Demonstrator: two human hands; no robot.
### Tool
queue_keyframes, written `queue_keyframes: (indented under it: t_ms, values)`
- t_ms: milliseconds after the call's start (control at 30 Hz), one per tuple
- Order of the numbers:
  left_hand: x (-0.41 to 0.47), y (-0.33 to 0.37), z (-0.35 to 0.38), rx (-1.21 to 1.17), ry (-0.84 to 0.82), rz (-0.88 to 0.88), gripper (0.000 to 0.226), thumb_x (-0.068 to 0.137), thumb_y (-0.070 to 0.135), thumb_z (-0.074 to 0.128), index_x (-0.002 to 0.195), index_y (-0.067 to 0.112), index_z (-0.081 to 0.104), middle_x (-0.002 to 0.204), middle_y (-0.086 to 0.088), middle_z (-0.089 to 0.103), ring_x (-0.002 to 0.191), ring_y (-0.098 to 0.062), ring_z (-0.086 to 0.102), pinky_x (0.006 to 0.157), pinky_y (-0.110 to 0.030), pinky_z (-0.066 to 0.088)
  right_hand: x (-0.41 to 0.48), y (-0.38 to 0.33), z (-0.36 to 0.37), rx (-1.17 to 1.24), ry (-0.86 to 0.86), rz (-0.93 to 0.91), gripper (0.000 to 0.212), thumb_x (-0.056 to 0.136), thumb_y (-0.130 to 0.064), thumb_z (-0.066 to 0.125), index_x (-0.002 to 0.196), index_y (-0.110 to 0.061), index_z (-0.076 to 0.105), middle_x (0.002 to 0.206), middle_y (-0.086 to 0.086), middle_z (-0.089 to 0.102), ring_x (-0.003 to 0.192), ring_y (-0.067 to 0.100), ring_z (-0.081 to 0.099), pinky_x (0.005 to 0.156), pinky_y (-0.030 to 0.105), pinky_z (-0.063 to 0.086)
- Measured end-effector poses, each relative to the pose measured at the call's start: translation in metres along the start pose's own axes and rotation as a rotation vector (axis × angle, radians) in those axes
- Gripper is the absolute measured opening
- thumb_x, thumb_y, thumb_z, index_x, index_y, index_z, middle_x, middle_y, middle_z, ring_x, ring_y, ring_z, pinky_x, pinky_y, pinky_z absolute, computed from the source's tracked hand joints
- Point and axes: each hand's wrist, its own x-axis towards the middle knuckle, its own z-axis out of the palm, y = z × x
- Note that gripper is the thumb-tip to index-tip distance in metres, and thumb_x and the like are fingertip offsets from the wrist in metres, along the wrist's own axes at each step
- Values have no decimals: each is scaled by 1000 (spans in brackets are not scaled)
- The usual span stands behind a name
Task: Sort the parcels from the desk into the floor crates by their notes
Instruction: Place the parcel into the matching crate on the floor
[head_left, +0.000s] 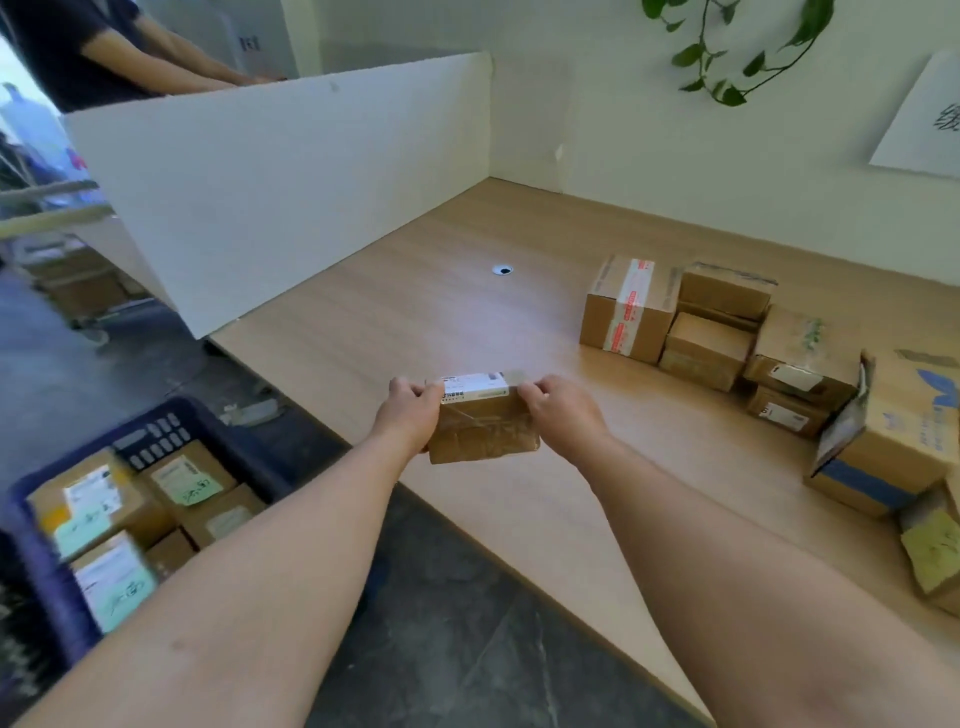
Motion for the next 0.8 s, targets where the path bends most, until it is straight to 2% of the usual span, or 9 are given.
queue_keyframes:
  t_ms: [100, 200, 333, 400, 467, 567, 633, 667, 800]
  values:
    - [14, -21, -46, -23, 30, -28, 33, 102, 37, 41, 129, 19, 37, 123, -7, 59, 106, -26, 57, 84, -41, 56, 9, -41, 36, -6, -53, -19, 30, 98, -34, 40, 108, -15, 60, 100, 3, 62, 89, 20, 58, 66, 32, 45]
    - [27, -39, -92, -45, 62, -46, 39, 101, 34, 42, 136, 20, 37, 123, -5, 60, 104, -24, 58, 79, -38, 56, 14, -81, 73, 17, -87, -49, 30, 99, -37, 40, 105, -15, 59, 100, 3, 62, 91, 20, 59, 79, 38, 51]
    - [38, -72, -156, -117, 101, -87, 48, 98, 27, 46, 144, 24, 34, 128, -4, 58, 107, -24, 56, 91, -41, 52, 22, -131, 130, -25, -151, -77, 24, 100, -34, 44, 103, -14, 57, 103, 7, 63, 94, 24, 61, 88, 46, 54]
    - [43, -93, -188, -147, 106, -124, 57, 96, 21, 46, 149, 27, 26, 132, -4, 56, 108, -24, 56, 83, -39, 53, 24, -157, 162, -64, -179, -90, 23, 98, -29, 48, 110, -12, 59, 109, 7, 64, 94, 24, 62, 87, 47, 55]
    - [47, -114, -219, -159, 103, -154, 68, 94, 16, 48, 152, 31, 17, 138, -5, 51, 112, -26, 54, 82, -40, 54, 22, -183, 192, -66, -218, -102, 31, 98, -24, 49, 127, -15, 53, 118, 6, 62, 96, 22, 61, 84, 42, 56]
    - [49, -146, -264, -161, 111, -182, 82, 90, 9, 50, 154, 36, 8, 144, -6, 44, 115, -28, 52, 85, -42, 54, 13, -220, 233, -103, -316, -119, 58, 97, -20, 55, 148, -23, 30, 132, 6, 55, 101, 21, 58, 70, 28, 53]
    - [48, -166, -291, -151, 125, -190, 84, 88, 5, 51, 154, 35, 10, 144, -6, 45, 117, -28, 53, 89, -43, 53, 9, -240, 258, -157, -389, -163, 74, 93, -23, 62, 152, -27, 18, 138, 5, 51, 107, 23, 59, 77, 34, 57]
    - [48, -176, -304, -153, 127, -192, 84, 86, 5, 52, 153, 36, 12, 141, -6, 48, 115, -27, 54, 91, -45, 53, 8, -249, 270, -171, -424, -185, 80, 91, -24, 64, 153, -29, 13, 134, 4, 52, 104, 23, 60, 79, 36, 58]
    - [48, -211, -346, -185, 156, -222, 79, 82, 1, 54, 148, 34, 23, 126, -5, 56, 104, -27, 61, 86, -48, 56, 2, -282, 311, -226, -539, -236, 96, 91, -18, 66, 154, -35, -4, 91, -5, 52, 75, 12, 59, 69, 33, 59]
